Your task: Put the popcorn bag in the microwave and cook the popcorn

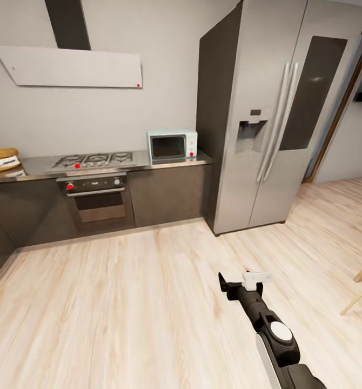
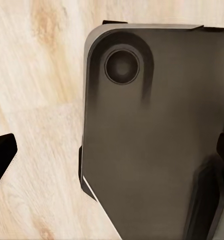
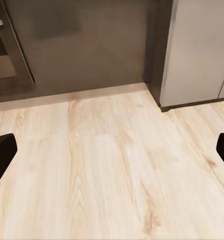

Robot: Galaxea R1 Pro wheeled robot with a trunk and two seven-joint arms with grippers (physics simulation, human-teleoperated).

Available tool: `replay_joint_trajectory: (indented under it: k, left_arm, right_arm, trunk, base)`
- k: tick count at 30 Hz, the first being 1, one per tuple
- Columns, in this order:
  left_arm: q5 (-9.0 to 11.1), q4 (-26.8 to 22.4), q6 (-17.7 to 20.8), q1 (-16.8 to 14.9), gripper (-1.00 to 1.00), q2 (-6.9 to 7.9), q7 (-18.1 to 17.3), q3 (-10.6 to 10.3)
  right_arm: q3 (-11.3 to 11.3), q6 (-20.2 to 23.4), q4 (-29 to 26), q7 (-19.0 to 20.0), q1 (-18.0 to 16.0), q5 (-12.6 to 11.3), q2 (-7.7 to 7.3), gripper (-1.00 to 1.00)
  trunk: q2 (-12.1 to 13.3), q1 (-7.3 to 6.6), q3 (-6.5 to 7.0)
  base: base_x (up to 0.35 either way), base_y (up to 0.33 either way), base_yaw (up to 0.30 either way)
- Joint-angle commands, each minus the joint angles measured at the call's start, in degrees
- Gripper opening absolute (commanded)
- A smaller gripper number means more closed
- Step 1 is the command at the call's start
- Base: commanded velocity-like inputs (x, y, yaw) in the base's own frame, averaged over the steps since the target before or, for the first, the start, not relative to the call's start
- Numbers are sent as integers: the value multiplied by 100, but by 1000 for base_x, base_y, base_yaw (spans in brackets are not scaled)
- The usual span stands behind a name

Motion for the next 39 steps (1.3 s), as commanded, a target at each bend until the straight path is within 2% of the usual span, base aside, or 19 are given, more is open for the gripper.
replay_joint_trajectory:
  k: [1, 14, 32, 39]
  left_arm:
    - [35, -2, -13, -1, 100, 0, -2, 5]
    - [35, -7, -13, -1, 100, -9, -2, 5]
    - [35, -8, -13, -1, 100, -9, -2, 5]
    - [35, -8, -13, -1, 100, -9, -2, 5]
  right_arm:
    - [-1, 33, -8, 12, -3, 5, 2, 100]
    - [-8, 40, -8, -30, -3, 14, 3, 100]
    - [-19, 33, -8, -35, -3, 14, 9, 100]
    - [-20, 33, -8, -39, -3, 14, 10, 100]
  trunk:
    - [-3, 4, -5]
    - [-3, 4, 31]
    - [-3, 4, 34]
    - [-3, 4, 52]
  base:
    - [321, 0, 0]
    - [322, -20, 214]
    - [307, -167, 14]
    - [304, -157, 252]
